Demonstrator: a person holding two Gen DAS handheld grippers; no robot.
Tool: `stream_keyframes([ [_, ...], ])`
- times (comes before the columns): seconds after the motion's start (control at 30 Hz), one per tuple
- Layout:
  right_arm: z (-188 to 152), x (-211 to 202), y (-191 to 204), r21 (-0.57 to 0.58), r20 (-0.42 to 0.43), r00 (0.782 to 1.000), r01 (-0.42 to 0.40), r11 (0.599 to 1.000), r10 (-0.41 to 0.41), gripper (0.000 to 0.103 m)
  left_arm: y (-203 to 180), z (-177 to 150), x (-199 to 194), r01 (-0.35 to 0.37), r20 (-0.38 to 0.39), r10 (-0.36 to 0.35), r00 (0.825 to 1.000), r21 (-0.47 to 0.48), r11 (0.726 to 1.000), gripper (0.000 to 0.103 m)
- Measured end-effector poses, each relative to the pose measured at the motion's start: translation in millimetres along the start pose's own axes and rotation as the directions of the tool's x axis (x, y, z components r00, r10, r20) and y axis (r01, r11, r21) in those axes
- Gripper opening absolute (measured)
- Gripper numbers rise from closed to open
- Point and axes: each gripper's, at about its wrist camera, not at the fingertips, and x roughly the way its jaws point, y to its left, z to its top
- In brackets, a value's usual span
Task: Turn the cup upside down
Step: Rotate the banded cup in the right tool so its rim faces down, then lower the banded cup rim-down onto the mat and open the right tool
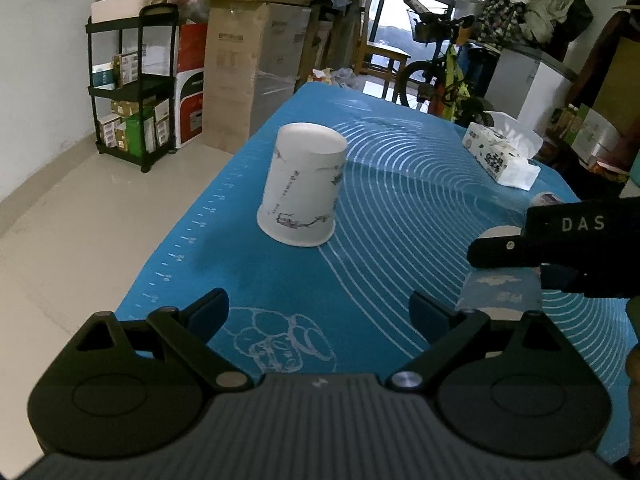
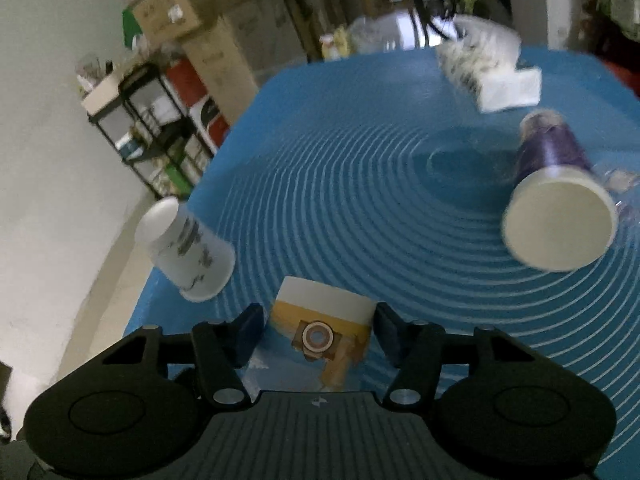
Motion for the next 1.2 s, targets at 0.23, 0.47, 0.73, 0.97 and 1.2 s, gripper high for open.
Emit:
stream_keyframes([
  [0.23, -11.3, -29.7, -11.9, -0.126, 0.23, 0.969, 0.125, 0.984, -0.094, 0.063, -11.5, -2.1, -2.0, 0.026, 0.014, -0.026, 1.0, 0.0, 1.0, 0.096],
  [0.47, -48.5, -38.8, -0.8, -0.374, 0.558, 0.81, 0.441, 0.816, -0.181, 0.063, -28.3, -6.1, 0.1, 0.036, 0.024, -0.037, 0.999, 0.022, 0.999, 0.096],
  [0.73, -80.0, -35.1, -10.0, -0.361, 0.586, 0.786, 0.471, 0.805, -0.197, 0.064, -39.3, -11.0, 1.8, 0.047, 0.022, -0.048, 0.999, 0.047, 0.998, 0.096],
  [0.97, -92.1, -52.5, -17.2, -0.364, 0.535, 0.823, 0.427, 0.828, -0.189, 0.063, -48.1, -13.3, -1.0, 0.05, 0.012, -0.051, 0.999, 0.07, 0.996, 0.096],
  [1.2, -85.0, -68.6, -36.3, -0.289, 0.452, 0.872, 0.341, 0.895, -0.186, 0.062, -58.6, -21.0, -6.7, 0.075, -0.019, -0.073, 0.997, 0.102, 0.992, 0.096],
])
